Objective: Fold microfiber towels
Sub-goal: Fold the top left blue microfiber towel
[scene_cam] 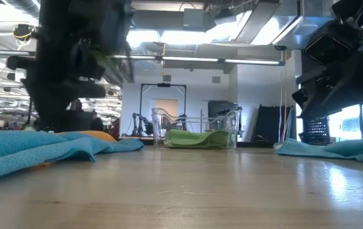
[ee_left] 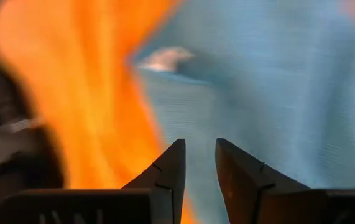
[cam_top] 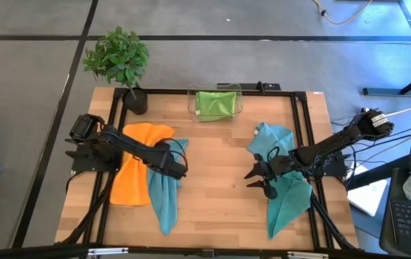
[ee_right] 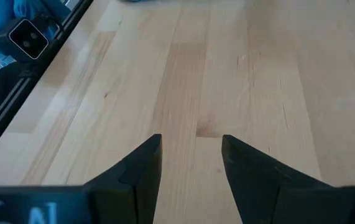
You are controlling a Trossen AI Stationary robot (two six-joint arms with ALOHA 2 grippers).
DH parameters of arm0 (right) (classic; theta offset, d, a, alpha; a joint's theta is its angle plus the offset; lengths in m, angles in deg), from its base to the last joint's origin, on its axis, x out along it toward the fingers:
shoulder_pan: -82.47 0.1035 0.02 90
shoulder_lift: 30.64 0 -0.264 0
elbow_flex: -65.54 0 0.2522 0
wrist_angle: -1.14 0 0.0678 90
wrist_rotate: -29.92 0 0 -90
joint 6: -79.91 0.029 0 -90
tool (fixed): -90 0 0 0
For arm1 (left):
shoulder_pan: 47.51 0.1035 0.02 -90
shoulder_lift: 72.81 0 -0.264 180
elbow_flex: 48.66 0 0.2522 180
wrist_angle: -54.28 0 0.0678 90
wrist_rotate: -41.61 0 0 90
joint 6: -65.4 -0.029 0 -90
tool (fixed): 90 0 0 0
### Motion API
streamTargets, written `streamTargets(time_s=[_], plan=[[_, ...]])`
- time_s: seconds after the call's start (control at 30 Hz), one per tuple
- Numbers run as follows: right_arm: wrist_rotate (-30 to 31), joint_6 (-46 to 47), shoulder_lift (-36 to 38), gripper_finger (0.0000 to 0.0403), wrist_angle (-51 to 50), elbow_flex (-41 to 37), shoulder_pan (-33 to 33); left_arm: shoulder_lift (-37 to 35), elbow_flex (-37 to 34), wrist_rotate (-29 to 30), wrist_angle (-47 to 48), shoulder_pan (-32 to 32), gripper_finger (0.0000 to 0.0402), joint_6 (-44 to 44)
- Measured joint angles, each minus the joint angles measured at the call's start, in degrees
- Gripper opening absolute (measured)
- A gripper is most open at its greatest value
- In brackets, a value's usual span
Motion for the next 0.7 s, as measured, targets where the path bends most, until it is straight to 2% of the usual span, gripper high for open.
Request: streamTargets(time_s=[0.13,0.3,0.43,0.7], plan=[[0.0,0.6,0.0,0.0170,0.0,0.0,0.0,0.0,1.1,1.0,-6.3,-2.9,0.0080,-5.1],[0.0,0.5,0.0,0.0170,0.0,0.0,0.0,0.0,1.1,9.7,-3.4,-3.3,0.0080,-6.8],[0.0,1.2,0.0,0.0170,0.0,0.0,0.0,0.0,1.1,9.9,-0.7,-2.3,0.0080,-4.6],[0.0,1.2,0.0,0.0170,0.0,0.0,0.0,0.0,1.0,9.9,-2.1,-1.9,0.0080,-3.0]])
